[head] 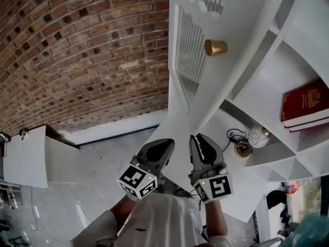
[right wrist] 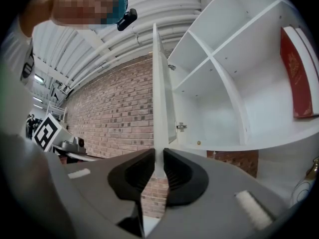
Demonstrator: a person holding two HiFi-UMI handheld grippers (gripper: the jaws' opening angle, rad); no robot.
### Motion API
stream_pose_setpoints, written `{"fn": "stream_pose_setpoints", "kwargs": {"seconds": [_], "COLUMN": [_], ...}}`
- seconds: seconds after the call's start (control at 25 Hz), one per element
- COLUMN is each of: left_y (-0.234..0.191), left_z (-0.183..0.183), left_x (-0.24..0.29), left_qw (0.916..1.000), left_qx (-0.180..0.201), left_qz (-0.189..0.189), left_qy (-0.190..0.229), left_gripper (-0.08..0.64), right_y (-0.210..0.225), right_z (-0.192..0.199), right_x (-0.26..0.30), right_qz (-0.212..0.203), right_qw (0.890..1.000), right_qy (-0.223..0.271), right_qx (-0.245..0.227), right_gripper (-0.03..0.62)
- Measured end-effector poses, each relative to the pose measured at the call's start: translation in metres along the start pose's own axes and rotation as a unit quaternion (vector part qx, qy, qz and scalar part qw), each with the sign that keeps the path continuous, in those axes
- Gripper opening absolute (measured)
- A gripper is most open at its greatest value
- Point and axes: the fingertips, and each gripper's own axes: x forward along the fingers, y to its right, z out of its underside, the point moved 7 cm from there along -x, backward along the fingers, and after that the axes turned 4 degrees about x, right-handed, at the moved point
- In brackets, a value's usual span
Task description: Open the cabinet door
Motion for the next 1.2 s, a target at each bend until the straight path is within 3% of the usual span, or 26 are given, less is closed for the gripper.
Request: {"fn": "stream_pose_setpoints", "kwargs": {"seconds": [0.36, 0.72, 1.2], "left_y": [-0.004, -0.014, -0.020], "left_z": [-0.003, -0.002, -0.002], "left_x": [-0.019, -0.044, -0.053], "left_qw": [0.9993, 0.9975, 0.9962], "left_qx": [0.000, -0.001, -0.003], "left_qz": [-0.037, -0.070, -0.086], "left_qy": [0.008, 0.011, 0.013], "left_gripper": [0.009, 0.009, 0.009], "right_y": [-0.024, -0.042, -0.057], "right_z": [0.004, 0.008, 0.011], "right_x": [0.012, 0.020, 0.033], "right_qz": [-0.051, -0.063, -0.096], "right_qw": [0.999, 0.998, 0.995], "right_qy": [-0.005, 0.005, -0.002], "right_qx": [0.006, 0.005, 0.007], "right_gripper": [0.067, 0.071, 0.072]}}
